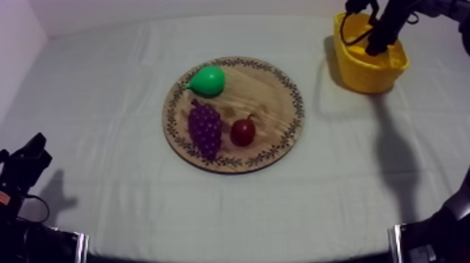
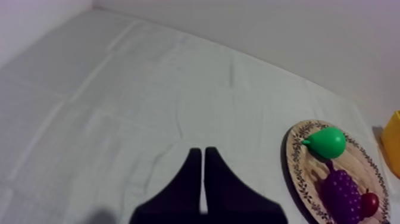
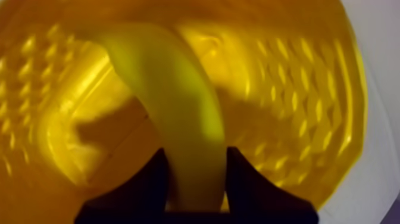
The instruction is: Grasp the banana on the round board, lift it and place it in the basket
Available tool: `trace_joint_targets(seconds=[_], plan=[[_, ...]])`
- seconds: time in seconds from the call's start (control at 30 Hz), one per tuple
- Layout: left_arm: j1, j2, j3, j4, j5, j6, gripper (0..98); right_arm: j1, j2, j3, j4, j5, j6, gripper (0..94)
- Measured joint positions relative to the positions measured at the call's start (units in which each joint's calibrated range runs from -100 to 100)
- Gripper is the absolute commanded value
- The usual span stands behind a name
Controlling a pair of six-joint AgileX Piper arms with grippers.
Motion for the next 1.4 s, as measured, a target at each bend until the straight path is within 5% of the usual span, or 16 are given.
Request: trace_joint_targets(seconds=[0.2,0.43,0.73,0.93,1.2,1.4], plan=[[0.0,0.0,0.0,0.0,0.0,0.0,0.1,0.46,-0.28,0.48,0.03,-0.23,-0.18,33.8],[0.0,0.0,0.0,0.0,0.0,0.0,0.1,0.91,-2.8,3.01,1.05,-2.47,-2.08,4.9],[0.0,0.0,0.0,0.0,0.0,0.0,0.1,2.67,-12.57,11.14,1.61,-9.35,-8.55,0.8],[0.0,0.0,0.0,0.0,0.0,0.0,0.1,5.97,-23.1,17.49,-2.89,-14.18,-11.5,1.4],[0.0,0.0,0.0,0.0,0.0,0.0,0.1,7.71,-41.89,31.35,-9.48,-20.16,-10.16,0.6],[0.0,0.0,0.0,0.0,0.0,0.0,0.1,5.1,-57.29,46.65,-10.39,-24.8,-11.5,0.6]])
